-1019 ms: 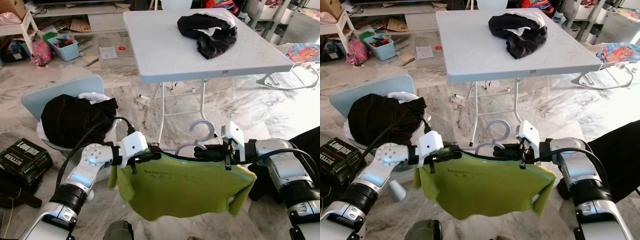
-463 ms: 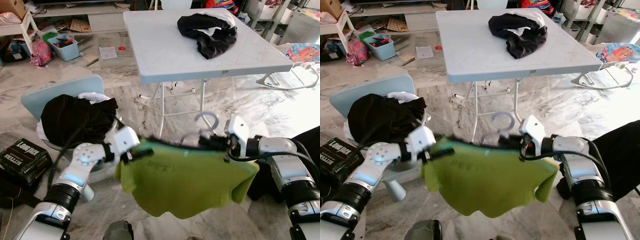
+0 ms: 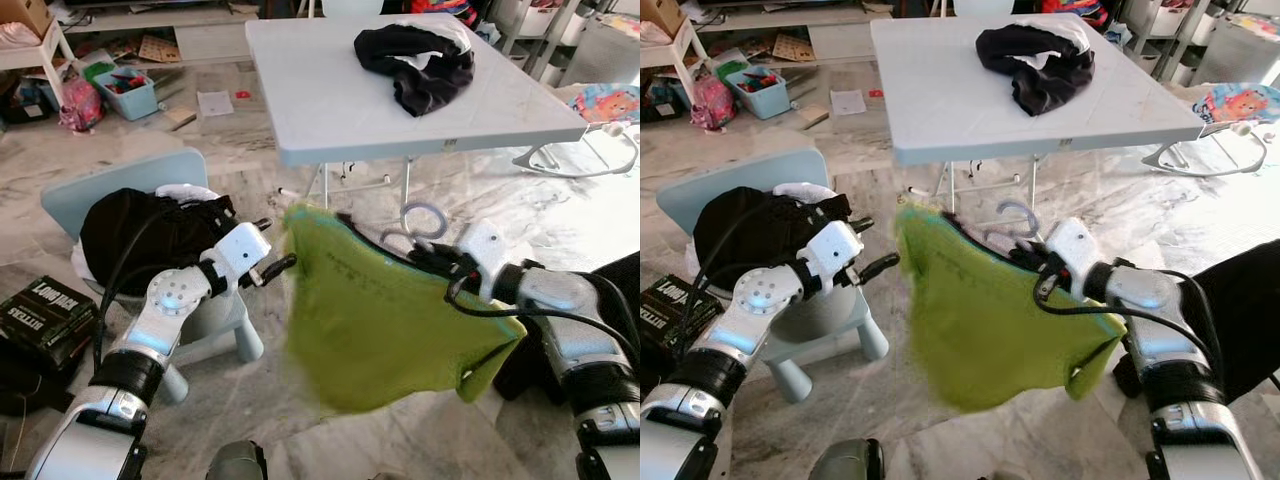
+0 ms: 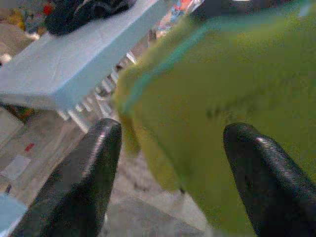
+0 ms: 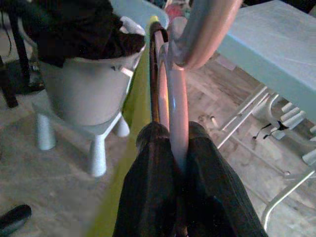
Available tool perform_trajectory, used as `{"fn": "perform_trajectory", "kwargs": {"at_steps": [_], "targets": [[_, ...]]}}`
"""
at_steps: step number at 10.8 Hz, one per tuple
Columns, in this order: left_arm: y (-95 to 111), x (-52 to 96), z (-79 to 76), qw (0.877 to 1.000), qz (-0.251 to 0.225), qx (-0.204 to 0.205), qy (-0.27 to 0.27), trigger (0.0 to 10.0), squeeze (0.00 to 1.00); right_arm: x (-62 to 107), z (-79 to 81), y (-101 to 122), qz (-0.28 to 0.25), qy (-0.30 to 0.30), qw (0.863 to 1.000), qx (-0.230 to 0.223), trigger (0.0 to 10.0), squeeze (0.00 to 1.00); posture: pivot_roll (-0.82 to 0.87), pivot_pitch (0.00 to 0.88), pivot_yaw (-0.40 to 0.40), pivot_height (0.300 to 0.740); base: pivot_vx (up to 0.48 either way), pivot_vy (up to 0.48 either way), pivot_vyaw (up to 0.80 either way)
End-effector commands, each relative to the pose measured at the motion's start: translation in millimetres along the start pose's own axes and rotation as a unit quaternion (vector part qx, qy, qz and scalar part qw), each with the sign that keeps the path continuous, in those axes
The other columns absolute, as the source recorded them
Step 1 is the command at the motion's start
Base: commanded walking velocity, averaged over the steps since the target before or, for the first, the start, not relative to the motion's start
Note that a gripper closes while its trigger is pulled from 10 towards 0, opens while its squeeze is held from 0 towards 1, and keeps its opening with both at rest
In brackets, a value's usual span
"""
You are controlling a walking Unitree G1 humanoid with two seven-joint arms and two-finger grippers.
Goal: Hang hanger
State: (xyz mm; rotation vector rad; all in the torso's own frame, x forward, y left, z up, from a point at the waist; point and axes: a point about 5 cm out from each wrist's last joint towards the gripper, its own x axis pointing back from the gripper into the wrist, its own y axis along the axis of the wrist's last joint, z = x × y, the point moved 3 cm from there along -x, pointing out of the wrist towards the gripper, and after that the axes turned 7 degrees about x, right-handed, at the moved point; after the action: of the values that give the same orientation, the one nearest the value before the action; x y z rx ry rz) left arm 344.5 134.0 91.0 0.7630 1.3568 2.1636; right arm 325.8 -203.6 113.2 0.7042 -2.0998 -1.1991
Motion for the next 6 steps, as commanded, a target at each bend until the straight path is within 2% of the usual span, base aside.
{"fn": "perform_trajectory", "kwargs": {"at_steps": [1,2,4,5,6], "targets": [[-5.1,5.9,5.8,1.0,0.006,0.001,0.016,10.0,1.0,10.8,-10.2,10.2,-0.019,-0.01,1.0,0.008,0.0,0.0,-0.09,0.0,-0.033,0.74,0.0,0.0,0.0],[-8.5,8.1,9.3,1.0,0.011,-0.001,0.023,10.0,1.0,20.2,-3.8,13.7,-0.023,0.029,0.999,-0.001,0.0,0.0,-0.09,0.0,-0.033,0.74,0.0,0.0,0.0],[-14.3,10.9,10.0,1.0,0.022,0.019,0.013,10.0,1.0,35.1,-9.5,23.9,-0.023,0.078,0.996,-0.019,0.0,0.0,-0.09,0.0,-0.033,0.74,0.0,0.0,0.0],[-14.8,9.8,6.7,0.999,0.019,0.047,0.0,10.0,1.0,39.1,-15.2,28.6,-0.022,0.087,0.996,-0.021,0.0,0.0,-0.1,0.0,-0.034,0.74,0.0,0.0,0.0],[-12.3,5.6,-7.1,0.996,0.006,0.081,-0.035,10.0,1.0,38.7,-19.5,31.6,-0.02,0.091,0.996,-0.016,0.0,0.0,-0.09,0.0,-0.035,0.74,0.0,0.0,0.0]]}}
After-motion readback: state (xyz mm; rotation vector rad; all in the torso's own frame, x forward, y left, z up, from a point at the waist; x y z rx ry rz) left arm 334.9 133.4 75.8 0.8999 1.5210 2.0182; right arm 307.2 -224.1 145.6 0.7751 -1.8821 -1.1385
